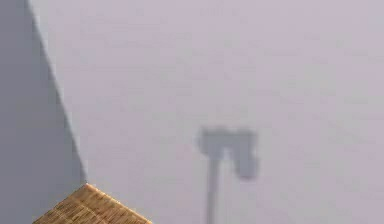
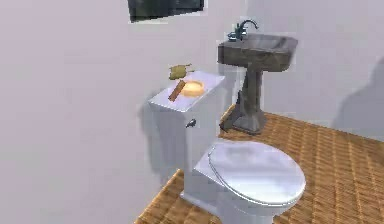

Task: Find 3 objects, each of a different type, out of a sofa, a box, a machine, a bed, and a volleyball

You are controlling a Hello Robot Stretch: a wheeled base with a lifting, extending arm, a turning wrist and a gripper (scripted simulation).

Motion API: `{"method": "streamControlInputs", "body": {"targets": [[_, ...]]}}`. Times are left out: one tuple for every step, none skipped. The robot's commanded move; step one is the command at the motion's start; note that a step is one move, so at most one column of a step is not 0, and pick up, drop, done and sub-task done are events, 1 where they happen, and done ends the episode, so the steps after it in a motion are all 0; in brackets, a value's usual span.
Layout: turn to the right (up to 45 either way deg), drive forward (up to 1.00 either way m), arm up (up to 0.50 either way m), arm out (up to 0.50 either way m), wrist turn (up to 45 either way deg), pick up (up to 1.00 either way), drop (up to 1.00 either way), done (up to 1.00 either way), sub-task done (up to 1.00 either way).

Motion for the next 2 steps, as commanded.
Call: {"method": "streamControlInputs", "body": {"targets": [[45.0,0.00,0.00,0.00,0.0,0.00,0.00,0.00,0.00],[45.0,0.00,0.00,0.00,0.0,0.00,0.00,0.00,0.00]]}}
